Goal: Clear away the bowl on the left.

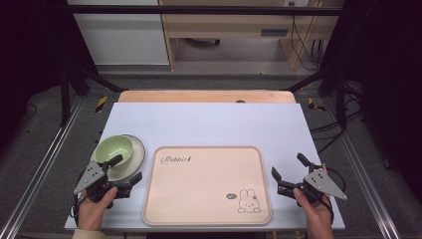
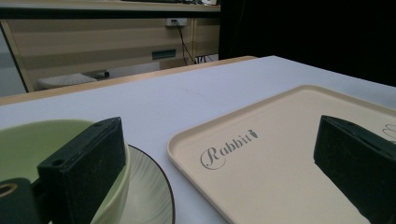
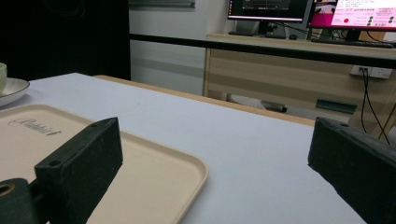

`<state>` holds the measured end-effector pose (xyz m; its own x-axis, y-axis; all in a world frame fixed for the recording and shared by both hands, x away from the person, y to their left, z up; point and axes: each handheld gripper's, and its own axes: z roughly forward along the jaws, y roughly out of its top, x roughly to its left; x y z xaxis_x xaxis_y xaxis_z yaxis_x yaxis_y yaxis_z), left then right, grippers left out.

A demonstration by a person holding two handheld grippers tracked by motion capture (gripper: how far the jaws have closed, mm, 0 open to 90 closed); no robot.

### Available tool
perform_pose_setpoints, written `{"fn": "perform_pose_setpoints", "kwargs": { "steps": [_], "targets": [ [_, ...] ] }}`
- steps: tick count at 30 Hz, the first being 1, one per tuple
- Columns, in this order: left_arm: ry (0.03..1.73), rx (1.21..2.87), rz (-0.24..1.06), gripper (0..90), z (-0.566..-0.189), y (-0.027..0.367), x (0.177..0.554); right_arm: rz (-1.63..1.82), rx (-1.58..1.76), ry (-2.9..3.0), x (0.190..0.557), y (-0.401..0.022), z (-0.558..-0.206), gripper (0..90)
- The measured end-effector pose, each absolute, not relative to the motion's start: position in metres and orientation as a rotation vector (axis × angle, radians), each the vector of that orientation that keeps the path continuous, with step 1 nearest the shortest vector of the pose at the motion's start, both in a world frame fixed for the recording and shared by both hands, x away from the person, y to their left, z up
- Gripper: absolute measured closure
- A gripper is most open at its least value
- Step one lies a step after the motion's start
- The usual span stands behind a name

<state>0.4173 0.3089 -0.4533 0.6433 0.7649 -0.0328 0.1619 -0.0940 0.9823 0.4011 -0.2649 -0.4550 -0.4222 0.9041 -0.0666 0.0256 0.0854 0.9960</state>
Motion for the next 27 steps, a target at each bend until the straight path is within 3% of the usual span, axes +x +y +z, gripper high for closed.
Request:
{"fn": "perform_pose_setpoints", "kwargs": {
  "steps": [27],
  "targets": [
    [0.865, 1.651, 0.77, 5.6, -0.432, 0.318, 0.417, 1.388, 0.981, 1.624, 0.402, -0.254, -0.455, 3.1]
  ]
}}
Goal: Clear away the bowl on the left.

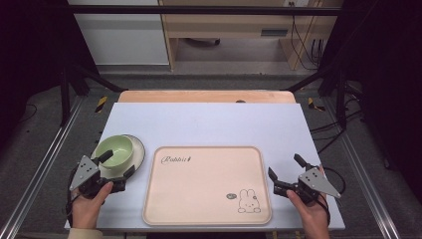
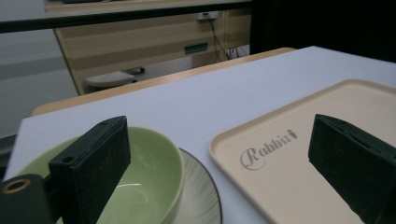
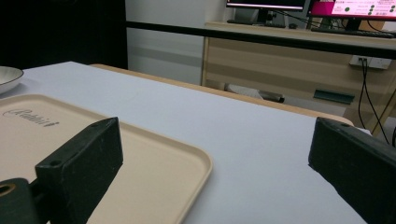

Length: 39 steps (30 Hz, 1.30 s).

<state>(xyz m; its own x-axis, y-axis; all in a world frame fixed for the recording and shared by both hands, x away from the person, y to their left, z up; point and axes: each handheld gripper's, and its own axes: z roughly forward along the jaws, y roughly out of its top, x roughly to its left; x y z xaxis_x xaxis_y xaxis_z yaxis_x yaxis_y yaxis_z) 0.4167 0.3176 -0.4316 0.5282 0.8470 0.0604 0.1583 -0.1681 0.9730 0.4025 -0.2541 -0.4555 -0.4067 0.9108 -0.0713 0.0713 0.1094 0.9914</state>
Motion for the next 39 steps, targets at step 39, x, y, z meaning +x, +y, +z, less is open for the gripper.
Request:
{"fn": "perform_pose_setpoints", "kwargs": {
  "steps": [39],
  "targets": [
    [1.33, 1.733, 0.812, 19.6, -0.42, 0.386, 0.487, 1.345, 0.98, 1.633, 0.401, -0.247, -0.456, 4.2]
  ]
}}
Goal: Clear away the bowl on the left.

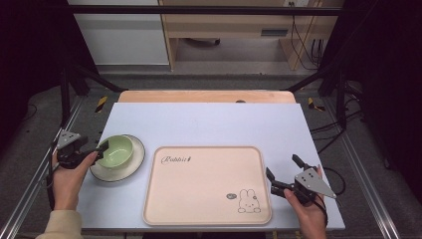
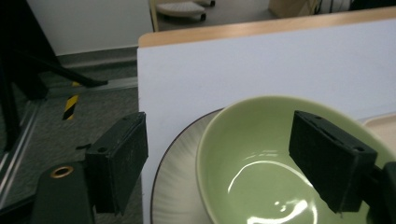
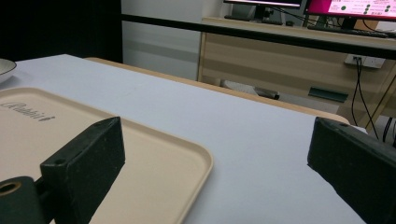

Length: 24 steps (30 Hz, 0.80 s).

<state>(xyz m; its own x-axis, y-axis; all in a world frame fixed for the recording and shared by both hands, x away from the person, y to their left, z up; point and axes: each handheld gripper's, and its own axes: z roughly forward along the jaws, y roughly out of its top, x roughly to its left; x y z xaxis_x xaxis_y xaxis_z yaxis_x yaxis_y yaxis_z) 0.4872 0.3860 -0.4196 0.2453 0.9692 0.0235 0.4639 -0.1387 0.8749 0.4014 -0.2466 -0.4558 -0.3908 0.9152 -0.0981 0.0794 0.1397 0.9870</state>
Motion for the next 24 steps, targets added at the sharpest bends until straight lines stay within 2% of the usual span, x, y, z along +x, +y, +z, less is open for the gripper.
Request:
{"fn": "perform_pose_setpoints", "kwargs": {
  "steps": [10, 14, 24],
  "targets": [
    [1.408, 1.757, 0.76, 34.3, -0.425, 0.385, 0.488, 1.335, 0.985, 1.631, 0.401, -0.247, -0.456, 4.1],
    [1.464, 1.785, 0.688, 37.4, -0.43, 0.386, 0.491, 1.362, 0.989, 1.633, 0.4, -0.246, -0.456, 4.1],
    [1.557, 1.817, 0.63, 48.4, -0.437, 0.391, 0.494, 1.356, 0.983, 1.652, 0.402, -0.243, -0.457, 4.0]
  ]
}}
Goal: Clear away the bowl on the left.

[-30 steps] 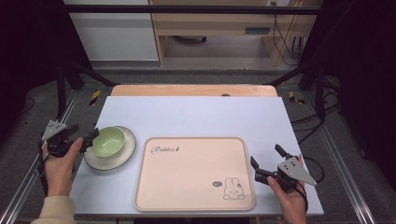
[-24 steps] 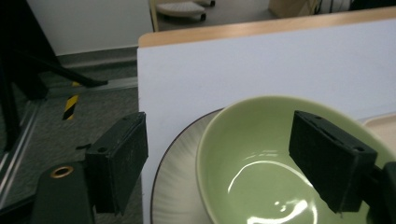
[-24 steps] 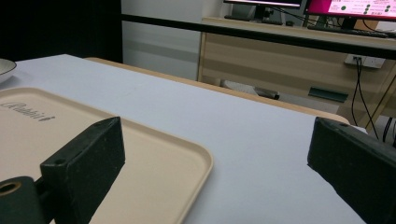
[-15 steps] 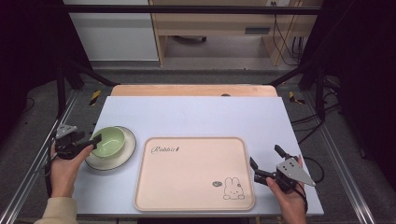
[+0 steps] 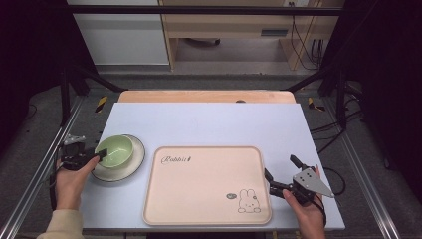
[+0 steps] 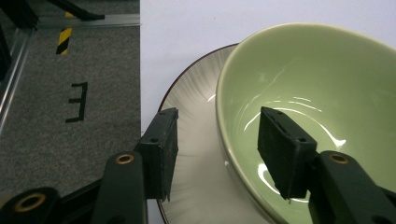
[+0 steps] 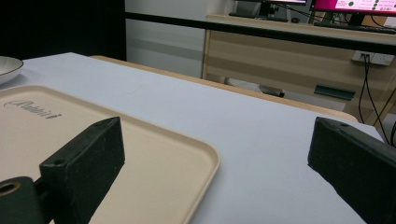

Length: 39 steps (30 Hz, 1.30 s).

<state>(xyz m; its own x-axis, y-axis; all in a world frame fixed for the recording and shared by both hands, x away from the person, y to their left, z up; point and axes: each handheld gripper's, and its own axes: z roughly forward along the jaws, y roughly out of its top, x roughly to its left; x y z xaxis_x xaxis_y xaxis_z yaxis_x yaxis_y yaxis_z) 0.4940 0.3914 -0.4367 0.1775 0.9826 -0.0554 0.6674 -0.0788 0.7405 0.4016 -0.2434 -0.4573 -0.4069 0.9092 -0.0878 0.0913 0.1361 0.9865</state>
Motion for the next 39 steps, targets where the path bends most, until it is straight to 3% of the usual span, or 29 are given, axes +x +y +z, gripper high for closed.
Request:
{"fn": "perform_pose_setpoints", "kwargs": {
  "steps": [27, 35, 39],
  "targets": [
    [1.58, 1.818, 0.597, 81.4, -0.443, 0.387, 0.4995, 1.375, 1.003, 1.669, 0.4026, -0.2422, -0.4602, 4.0],
    [1.568, 1.708, 0.534, 83.0, -0.4432, 0.3934, 0.4954, 1.37, 0.998, 1.673, 0.4024, -0.2414, -0.4601, 4.0],
    [1.578, 1.691, 0.583, 83.3, -0.4408, 0.3925, 0.4929, 1.368, 0.996, 1.675, 0.4027, -0.2413, -0.4602, 4.0]
  ]
}}
